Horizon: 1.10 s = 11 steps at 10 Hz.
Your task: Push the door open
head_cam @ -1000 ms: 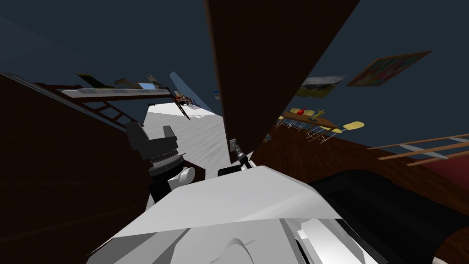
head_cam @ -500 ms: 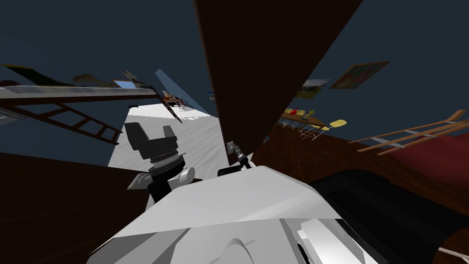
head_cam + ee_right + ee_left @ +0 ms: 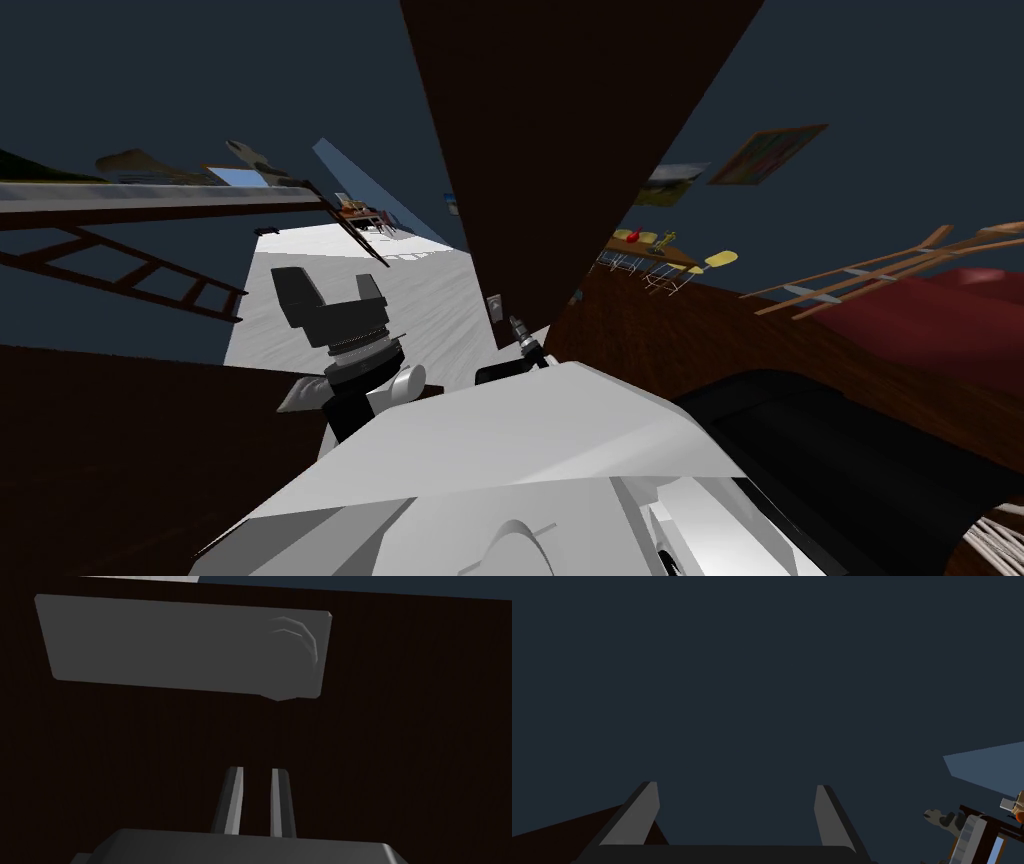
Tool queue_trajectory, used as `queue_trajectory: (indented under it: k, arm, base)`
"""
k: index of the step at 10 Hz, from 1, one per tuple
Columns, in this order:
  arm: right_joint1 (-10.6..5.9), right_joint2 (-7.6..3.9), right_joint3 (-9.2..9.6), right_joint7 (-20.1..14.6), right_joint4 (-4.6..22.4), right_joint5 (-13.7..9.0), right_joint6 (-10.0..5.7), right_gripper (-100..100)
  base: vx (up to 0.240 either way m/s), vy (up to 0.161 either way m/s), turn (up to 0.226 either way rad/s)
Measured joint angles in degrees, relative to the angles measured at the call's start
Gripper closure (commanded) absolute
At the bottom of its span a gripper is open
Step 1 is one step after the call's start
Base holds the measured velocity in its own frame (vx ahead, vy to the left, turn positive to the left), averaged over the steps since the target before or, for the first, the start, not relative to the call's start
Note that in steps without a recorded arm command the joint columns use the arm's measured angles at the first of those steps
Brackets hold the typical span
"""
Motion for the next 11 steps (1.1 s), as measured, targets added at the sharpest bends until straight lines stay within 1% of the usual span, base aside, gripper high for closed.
queue_trajectory:
  k: [2,3,4,6,8,10,11]
  arm:
    - [1.42,0.23,0.46,-0.15,-1.11,0.18,-0.15,-100]
    - [2.26,0.44,0.73,-0.27,-1.91,0.27,-0.14,-100]
    - [2.37,0.46,0.77,-0.3,-2.0,0.27,-0.14,-100]
    - [1.49,0.17,0.42,-0.06,-1.25,0.16,-0.11,-100]
    - [0.61,0.06,0.03,0.06,-0.66,-0.01,-0.06,-100]
    - [-0.54,0.46,-0.43,0.23,0.18,-0.18,0.06,-100]
    - [-1.17,0.94,-0.71,0.39,0.82,-0.28,-0.02,-100]
  base:
    - [-0.257,0.041,-0.044]
    - [-0.106,0.013,-0.011]
    - [0.123,0.033,0.026]
    - [0.163,0.058,0.015]
    - [0.225,0.071,0.018]
    - [0.192,0.084,0.02]
    - [0.205,0.079,0.016]
